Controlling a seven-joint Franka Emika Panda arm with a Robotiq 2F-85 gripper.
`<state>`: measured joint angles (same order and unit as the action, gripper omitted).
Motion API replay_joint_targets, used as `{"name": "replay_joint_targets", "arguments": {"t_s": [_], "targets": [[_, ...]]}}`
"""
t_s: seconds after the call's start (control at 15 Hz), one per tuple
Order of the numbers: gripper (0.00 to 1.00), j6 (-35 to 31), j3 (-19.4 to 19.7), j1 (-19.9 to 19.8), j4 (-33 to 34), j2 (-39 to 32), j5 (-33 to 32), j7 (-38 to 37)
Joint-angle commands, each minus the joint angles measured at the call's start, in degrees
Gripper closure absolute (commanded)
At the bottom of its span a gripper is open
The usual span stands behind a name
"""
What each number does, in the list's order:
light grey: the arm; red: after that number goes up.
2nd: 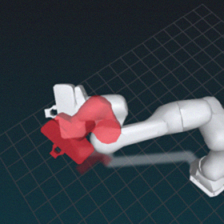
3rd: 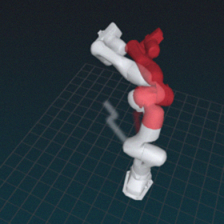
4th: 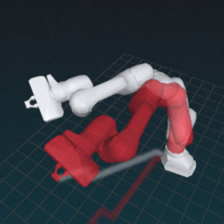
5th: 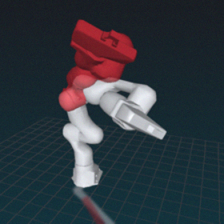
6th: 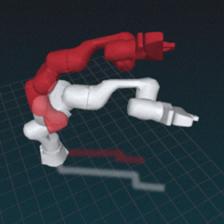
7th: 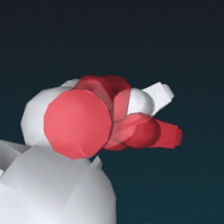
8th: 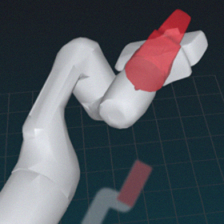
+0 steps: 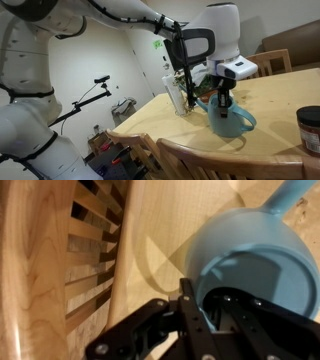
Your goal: Pick up the watering can and water the plant
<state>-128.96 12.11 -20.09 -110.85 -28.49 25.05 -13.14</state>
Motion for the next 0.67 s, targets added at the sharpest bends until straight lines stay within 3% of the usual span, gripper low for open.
{"name": "replay_joint_targets", "arguments": {"t_s": [0.0, 0.07, 0.27, 0.6], "targets": [[0.82, 8.2, -3.3, -3.2, 3.2, -0.8, 8.1, 1.8], [0.95, 9.7, -3.9, -3.7, 4.1, -1.3, 10.8, 1.4], [0.96, 11.3, -4.1, -4.2, 6.3, -2.6, 20.0, 0.3], [0.96, 3.4, -2.1, -2.5, 6.8, -3.4, 30.9, 1.0]]}}
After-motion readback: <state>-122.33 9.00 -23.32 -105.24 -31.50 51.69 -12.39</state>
